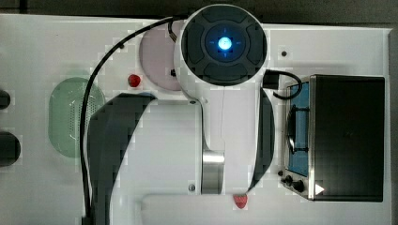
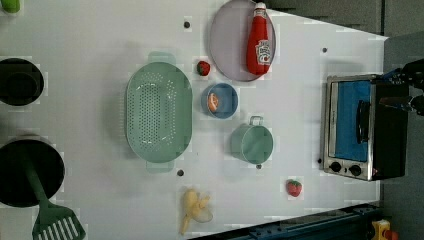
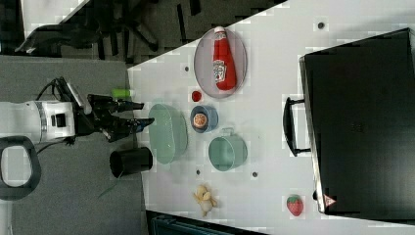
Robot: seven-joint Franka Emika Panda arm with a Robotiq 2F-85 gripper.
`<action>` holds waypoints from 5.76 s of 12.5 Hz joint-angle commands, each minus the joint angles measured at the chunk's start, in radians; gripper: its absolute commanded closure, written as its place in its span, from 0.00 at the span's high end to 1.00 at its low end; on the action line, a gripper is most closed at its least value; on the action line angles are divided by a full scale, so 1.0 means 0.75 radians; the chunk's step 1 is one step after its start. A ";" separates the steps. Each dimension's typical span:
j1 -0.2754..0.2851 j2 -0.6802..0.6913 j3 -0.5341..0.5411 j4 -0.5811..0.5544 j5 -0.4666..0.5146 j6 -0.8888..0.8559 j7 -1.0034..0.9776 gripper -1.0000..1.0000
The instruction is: Flap open oven.
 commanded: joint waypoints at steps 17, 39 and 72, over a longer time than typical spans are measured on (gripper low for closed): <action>-0.053 -0.349 -0.079 -0.271 -0.055 -0.246 -0.242 0.18; -0.125 0.137 -0.536 -0.574 -0.226 0.834 -1.420 0.18; 0.216 0.658 -0.228 -0.547 -1.153 0.639 -0.275 0.18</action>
